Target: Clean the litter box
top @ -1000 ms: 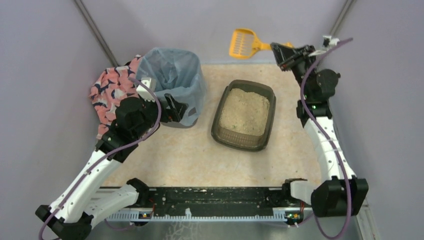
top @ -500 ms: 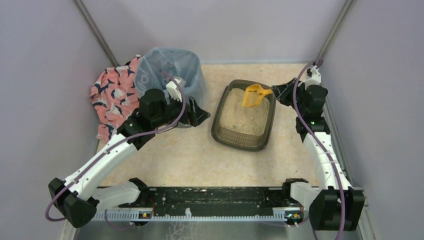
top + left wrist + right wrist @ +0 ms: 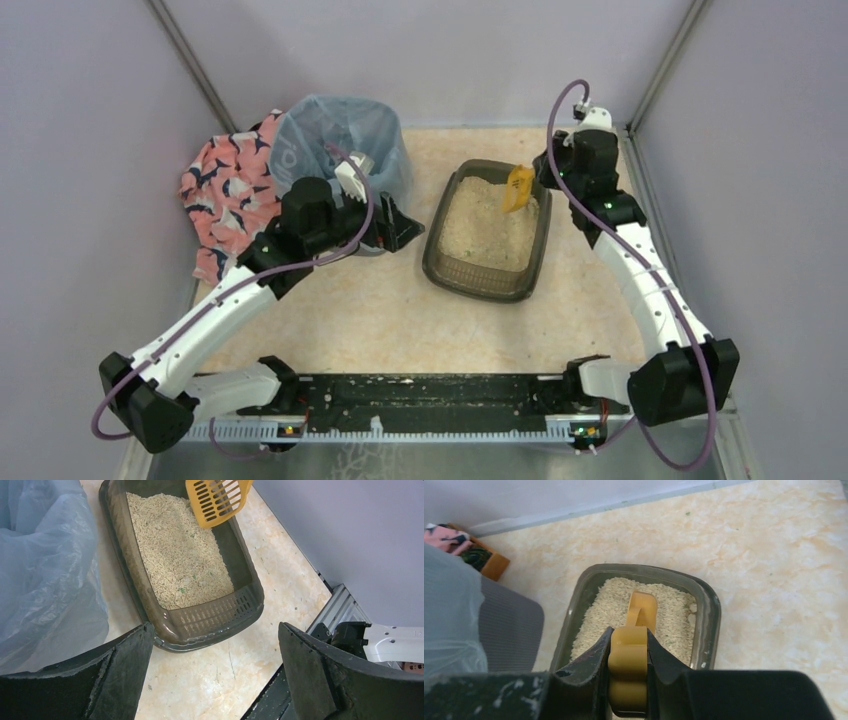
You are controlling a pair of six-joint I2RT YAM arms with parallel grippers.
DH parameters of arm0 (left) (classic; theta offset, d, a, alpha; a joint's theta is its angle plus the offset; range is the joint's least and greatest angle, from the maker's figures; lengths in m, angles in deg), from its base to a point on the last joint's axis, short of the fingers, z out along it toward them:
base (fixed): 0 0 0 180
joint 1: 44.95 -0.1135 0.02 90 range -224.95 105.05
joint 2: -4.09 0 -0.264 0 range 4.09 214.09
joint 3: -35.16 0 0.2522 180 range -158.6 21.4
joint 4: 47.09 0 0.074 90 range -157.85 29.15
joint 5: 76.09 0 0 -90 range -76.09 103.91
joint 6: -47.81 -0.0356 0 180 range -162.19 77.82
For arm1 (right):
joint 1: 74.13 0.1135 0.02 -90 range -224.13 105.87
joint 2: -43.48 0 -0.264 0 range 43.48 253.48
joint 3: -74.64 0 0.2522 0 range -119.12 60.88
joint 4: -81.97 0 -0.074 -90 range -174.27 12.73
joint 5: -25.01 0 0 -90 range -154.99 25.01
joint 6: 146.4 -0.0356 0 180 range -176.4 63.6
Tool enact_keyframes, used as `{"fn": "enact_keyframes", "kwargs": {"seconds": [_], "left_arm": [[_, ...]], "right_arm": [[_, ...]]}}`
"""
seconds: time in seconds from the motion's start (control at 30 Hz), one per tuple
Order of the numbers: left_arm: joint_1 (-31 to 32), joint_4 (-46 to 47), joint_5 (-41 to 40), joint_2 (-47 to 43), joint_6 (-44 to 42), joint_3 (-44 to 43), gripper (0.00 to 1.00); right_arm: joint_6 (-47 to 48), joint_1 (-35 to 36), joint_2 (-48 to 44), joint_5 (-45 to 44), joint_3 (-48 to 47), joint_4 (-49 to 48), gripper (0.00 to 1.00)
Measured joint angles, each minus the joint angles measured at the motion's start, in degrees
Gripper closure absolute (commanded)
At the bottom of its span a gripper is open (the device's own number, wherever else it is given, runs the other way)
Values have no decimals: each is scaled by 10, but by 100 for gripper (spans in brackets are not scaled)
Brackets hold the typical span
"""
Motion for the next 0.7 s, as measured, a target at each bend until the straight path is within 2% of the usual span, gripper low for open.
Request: {"fn": "enact_keyframes", "kwargs": {"seconds": [0.23, 0.47, 0.7], "left_arm": [[0, 5, -5, -2, 6, 19, 1], [0, 14, -5, -7, 10, 38, 1], [0, 18, -5, -9, 10, 49, 1]], "right_arm": [[50, 54, 66, -87, -59, 47, 100], [104, 114, 146, -177, -176, 93, 100], [156, 168, 209, -278, -238, 123, 100]]}}
